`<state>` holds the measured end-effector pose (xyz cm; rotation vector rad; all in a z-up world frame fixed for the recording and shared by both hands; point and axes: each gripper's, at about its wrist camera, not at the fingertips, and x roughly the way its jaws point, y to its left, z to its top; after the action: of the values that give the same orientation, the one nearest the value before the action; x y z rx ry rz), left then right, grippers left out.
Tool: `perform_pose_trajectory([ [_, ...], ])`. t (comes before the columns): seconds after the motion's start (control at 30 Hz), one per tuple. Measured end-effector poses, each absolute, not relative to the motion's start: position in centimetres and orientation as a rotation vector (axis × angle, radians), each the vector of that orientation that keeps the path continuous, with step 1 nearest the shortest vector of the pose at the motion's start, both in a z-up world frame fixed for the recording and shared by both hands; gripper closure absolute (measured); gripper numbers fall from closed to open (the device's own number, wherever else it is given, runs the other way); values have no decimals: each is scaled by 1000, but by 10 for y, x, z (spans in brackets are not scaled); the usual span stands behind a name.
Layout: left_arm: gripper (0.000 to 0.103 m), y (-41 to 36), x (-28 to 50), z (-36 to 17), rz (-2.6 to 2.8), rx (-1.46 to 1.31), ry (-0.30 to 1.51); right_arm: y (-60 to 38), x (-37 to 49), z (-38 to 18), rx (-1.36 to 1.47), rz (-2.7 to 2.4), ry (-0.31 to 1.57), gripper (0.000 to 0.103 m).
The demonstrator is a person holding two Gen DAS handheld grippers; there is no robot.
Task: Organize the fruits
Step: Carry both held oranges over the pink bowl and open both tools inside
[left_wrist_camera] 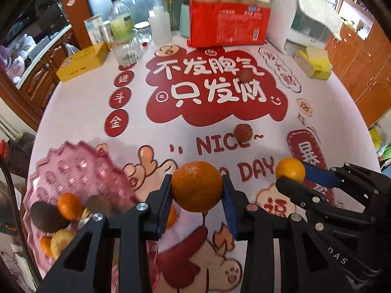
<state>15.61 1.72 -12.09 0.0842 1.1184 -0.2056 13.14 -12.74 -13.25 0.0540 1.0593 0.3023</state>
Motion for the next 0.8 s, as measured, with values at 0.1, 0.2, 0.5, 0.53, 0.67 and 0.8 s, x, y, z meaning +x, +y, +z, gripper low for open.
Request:
perform_pose_trajectory([
  [0.1,66,27,137,-106,-205,61,1102,-122,116,-116,53,318,1033,70],
  [0.2,66,38,117,-93,-203,41,1086,-113,98,-100,47,333,1005,70],
  [0.5,66,72,68,-55,-189,-2,1006,-76,52,-68,-12,393,949,70],
  [0.53,66,77,65,-52,-184,-7,1000,-71,49,-66,-21,400,945,70],
  [0.67,66,96,50,-43,-152,-32,974,-50,37,-63,-51,432,941,70],
  [0.8,66,120,38,-37,-108,-54,953,-30,26,-57,-78,468,931,70],
])
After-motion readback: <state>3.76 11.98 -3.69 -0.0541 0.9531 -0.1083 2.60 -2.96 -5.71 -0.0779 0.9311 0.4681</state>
